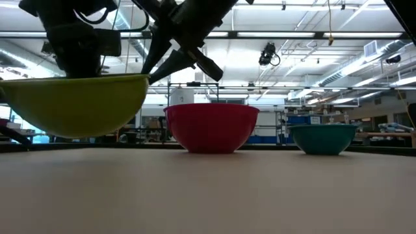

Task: Nest bowls inside each other
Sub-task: Stack the green bowl on top of the orange bowl

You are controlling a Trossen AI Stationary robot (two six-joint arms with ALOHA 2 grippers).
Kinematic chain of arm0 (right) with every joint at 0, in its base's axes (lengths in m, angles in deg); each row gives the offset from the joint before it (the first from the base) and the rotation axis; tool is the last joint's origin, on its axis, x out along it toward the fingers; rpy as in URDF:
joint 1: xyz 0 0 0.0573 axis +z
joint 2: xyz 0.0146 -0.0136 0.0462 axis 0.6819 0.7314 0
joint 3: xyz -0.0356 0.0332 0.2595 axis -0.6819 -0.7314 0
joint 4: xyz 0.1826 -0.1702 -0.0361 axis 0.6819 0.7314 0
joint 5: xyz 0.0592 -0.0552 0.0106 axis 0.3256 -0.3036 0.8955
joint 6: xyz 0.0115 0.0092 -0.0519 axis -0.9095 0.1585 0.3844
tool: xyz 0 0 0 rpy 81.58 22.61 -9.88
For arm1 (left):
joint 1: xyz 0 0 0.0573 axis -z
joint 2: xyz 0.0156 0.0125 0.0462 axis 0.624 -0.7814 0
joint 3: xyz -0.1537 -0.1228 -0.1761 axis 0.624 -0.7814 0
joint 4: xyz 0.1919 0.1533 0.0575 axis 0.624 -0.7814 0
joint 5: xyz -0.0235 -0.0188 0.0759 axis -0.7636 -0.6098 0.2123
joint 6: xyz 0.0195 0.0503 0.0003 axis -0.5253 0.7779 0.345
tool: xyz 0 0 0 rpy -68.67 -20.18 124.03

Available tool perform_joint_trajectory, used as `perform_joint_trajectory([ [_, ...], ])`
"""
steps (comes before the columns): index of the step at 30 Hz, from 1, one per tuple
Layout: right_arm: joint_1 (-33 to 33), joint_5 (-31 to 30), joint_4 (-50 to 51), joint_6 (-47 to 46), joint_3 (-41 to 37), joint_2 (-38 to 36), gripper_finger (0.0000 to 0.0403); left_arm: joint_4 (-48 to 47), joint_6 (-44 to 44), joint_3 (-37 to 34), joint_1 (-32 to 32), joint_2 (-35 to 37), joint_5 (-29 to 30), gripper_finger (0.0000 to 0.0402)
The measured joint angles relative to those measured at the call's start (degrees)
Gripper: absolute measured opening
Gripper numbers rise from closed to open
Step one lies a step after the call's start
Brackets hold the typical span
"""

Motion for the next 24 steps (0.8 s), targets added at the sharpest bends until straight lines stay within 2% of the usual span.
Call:
perform_joint_trajectory([
  [4,-0.8,1.9,-1.5,3.4,-0.1,0.0,0.0090,0.3,0.2,0.0,-0.9,0.0,-0.5,0.0011],
  [7,-2.2,7.3,-1.7,6.3,-0.2,0.0,0.0101,2.7,0.3,-0.1,-1.2,0.0,-2.0,0.0012],
  [11,-3.9,9.9,1.9,9.1,-0.2,-0.1,0.0069,7.5,0.8,-0.2,-1.3,0.1,-1.0,0.0032],
  [14,-6.0,9.5,6.6,14.3,1.3,0.1,0.0031,9.4,-0.5,-0.2,-2.0,0.3,1.2,0.0071],
  [22,-13.4,8.3,17.5,29.4,9.0,-3.5,0.0023,10.2,-1.7,3.6,-6.2,4.9,0.8,0.0199],
  [24,-16.5,8.6,17.7,34.0,10.4,-5.4,0.0023,10.6,-0.8,4.8,-6.7,6.3,4.1,0.0220],
])
